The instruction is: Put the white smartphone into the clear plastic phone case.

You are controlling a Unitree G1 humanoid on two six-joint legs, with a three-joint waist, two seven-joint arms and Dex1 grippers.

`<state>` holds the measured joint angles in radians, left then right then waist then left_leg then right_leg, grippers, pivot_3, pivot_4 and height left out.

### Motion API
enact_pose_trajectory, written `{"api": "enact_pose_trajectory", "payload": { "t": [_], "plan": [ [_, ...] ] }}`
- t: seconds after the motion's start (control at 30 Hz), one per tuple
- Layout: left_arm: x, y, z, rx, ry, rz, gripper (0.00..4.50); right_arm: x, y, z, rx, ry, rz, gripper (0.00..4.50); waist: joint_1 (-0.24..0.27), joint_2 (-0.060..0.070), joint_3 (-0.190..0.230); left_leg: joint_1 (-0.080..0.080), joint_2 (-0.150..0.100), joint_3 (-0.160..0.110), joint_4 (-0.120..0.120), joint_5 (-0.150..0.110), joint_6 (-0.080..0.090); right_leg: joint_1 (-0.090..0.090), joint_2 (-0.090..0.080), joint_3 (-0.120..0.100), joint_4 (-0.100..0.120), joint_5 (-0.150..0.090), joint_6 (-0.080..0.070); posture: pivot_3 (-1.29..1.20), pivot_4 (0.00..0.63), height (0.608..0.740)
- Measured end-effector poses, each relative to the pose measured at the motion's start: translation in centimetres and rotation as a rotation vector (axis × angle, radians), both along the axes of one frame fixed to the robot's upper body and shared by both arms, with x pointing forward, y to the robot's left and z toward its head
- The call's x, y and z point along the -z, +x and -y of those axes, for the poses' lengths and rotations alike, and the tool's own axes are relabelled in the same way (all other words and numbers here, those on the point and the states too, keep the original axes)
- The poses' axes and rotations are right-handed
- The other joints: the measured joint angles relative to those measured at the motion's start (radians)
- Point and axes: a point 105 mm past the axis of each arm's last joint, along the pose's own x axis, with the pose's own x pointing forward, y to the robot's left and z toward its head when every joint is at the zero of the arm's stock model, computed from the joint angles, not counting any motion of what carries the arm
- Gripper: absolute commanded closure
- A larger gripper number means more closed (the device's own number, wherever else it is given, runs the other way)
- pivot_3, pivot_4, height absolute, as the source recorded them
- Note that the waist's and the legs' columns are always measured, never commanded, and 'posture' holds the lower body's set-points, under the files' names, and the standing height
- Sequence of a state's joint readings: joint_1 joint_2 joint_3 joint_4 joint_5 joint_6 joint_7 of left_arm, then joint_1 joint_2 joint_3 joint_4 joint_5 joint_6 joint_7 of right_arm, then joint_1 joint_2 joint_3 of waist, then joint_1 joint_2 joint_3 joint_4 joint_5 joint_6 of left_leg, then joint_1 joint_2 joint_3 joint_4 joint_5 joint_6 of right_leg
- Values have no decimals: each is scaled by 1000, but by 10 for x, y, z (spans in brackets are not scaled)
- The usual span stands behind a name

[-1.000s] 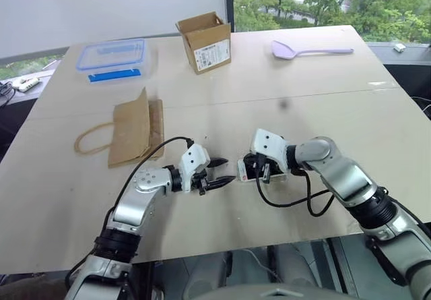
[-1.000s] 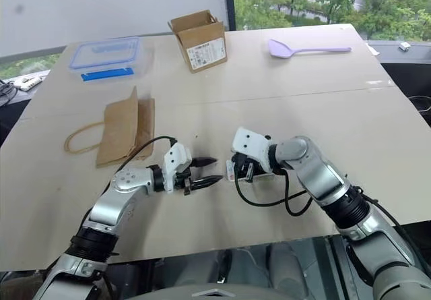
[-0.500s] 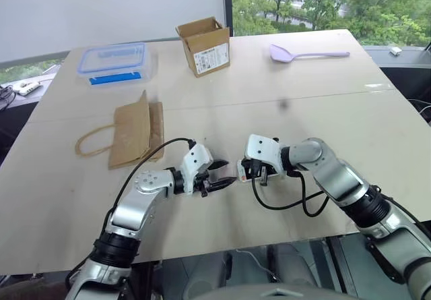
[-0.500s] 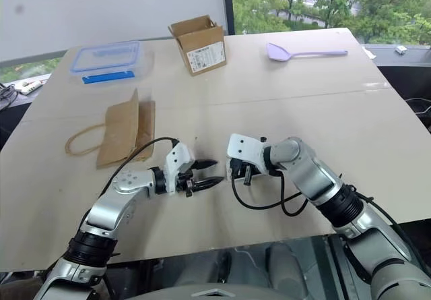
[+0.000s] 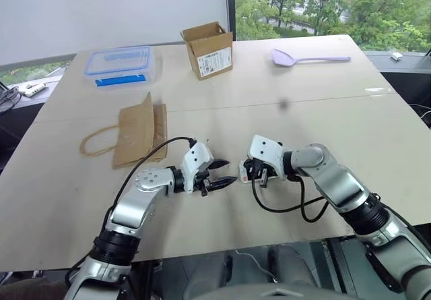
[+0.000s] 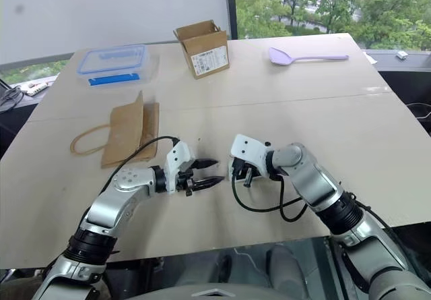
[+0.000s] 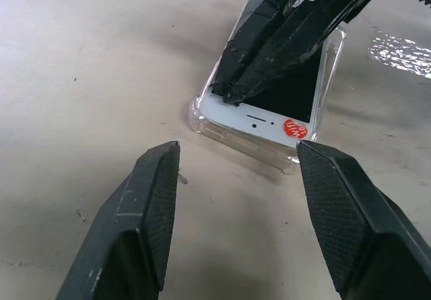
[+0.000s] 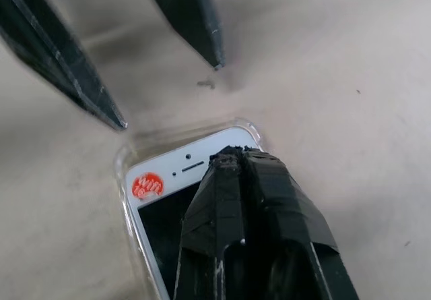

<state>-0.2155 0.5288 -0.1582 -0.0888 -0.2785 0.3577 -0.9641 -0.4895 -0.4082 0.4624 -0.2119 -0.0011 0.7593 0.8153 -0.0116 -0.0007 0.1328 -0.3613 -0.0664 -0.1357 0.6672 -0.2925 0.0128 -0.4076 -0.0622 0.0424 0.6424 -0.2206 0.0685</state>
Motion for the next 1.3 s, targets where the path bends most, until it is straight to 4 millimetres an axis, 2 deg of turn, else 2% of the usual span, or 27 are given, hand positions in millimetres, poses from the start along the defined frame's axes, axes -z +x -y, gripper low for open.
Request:
{"api": "enact_pose_trajectory", "payload": {
  "t": [0.27,0.47,0.57,0.63,0.7,0.83,0.93,1.13,1.3],
  "plan": [
    [0,0,-1,0,4,4,1720,-11,-11,19,66,58,-39,4500,-2,1,6,-6,0,0,0,1,-1,-5,0,1,0,0,0,0,150,740],
    [-1,1,-1,1,5,9,1720,-42,-8,37,142,99,44,4500,-2,1,9,-8,0,0,0,1,-1,-6,0,0,-1,0,0,0,150,740],
    [-1,1,-1,0,8,9,1720,-53,-8,57,197,65,93,4500,0,1,11,-9,0,0,0,1,-1,-6,0,0,-2,0,0,0,150,740],
    [-1,1,-2,-1,9,9,1720,-52,-8,75,243,0,116,4500,2,0,12,-10,0,0,0,1,-1,-6,-1,0,-3,0,0,0,150,740],
    [-1,1,-4,-4,16,10,1720,-42,-12,94,284,-79,108,4500,1,0,12,-10,0,0,0,1,-1,-6,-1,-1,-3,0,0,0,150,740],
    [2,5,-11,-21,35,10,1720,-24,-20,109,308,-145,76,4500,-5,0,14,-10,1,1,-1,0,-1,-6,0,0,-3,0,0,0,150,740],
    [2,7,-13,-23,48,23,1720,-20,-21,109,294,-180,90,4500,-4,0,14,-10,1,1,-1,1,-1,-6,0,0,-3,0,0,0,150,740],
    [5,10,-10,-2,80,64,1720,-10,-27,83,198,-166,73,4500,0,0,14,-10,0,0,0,2,-3,-6,-1,-1,-3,0,0,0,150,740],
    [6,11,-9,-1,79,71,1720,-9,-25,75,185,-181,97,4500,1,0,14,-9,0,0,0,2,-3,-6,-1,-1,-2,0,0,0,150,740]
  ]
}}
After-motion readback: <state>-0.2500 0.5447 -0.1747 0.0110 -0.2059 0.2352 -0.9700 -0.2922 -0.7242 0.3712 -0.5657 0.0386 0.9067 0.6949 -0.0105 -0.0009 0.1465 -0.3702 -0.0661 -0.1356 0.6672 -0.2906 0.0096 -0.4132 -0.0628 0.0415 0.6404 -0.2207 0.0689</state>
